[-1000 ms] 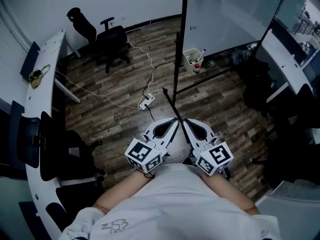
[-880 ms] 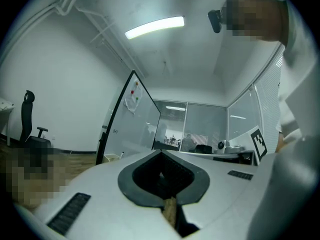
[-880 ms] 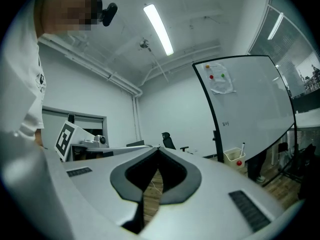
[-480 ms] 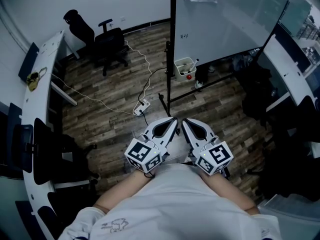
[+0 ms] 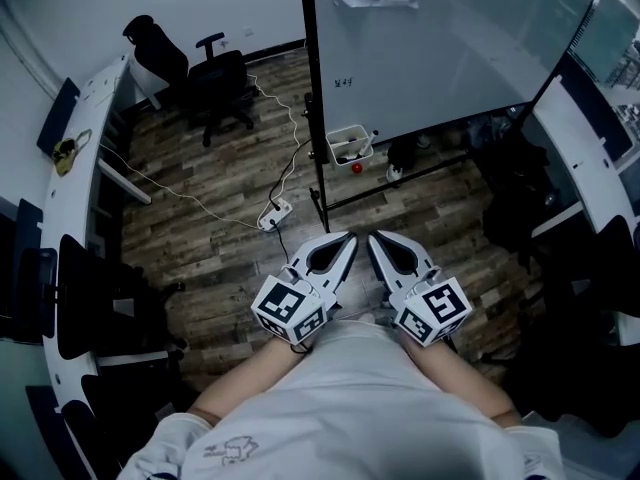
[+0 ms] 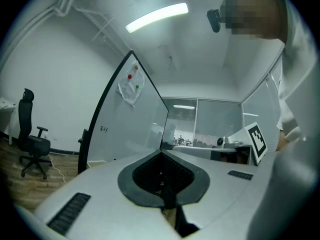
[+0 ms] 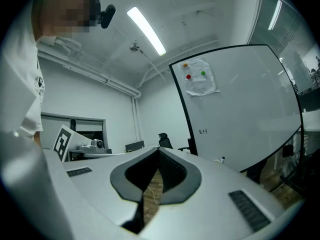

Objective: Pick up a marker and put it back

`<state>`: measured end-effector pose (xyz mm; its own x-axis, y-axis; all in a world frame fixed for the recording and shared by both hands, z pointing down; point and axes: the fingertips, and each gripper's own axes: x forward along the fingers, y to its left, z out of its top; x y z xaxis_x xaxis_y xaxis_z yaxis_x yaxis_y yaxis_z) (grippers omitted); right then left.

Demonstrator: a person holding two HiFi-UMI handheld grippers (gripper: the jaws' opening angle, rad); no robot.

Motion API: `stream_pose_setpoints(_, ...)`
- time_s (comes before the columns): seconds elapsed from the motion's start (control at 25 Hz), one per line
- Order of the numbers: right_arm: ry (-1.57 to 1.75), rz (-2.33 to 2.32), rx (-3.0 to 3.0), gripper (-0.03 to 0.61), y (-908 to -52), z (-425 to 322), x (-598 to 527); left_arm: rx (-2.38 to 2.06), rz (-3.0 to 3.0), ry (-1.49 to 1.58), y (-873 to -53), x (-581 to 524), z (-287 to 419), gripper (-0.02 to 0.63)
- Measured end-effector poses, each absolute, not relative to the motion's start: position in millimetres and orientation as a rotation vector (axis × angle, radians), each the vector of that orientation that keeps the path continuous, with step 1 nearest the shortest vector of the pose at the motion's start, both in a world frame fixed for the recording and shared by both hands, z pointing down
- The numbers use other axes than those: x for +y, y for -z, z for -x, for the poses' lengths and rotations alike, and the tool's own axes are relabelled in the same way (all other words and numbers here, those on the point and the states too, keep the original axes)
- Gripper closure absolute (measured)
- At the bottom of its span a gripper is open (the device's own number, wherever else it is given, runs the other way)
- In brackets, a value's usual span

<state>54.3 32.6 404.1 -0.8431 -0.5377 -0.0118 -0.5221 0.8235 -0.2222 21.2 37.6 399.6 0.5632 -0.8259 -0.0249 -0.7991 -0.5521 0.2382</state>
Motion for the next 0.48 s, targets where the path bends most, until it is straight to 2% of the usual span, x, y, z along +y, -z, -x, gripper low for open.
stream_pose_setpoints(0.48, 0.4, 0.894, 2.896, 0.572, -415.9, -85.3, -5.9, -1.305, -2.574, 0.164, -410.4, -10.6, -48.0, 0.609)
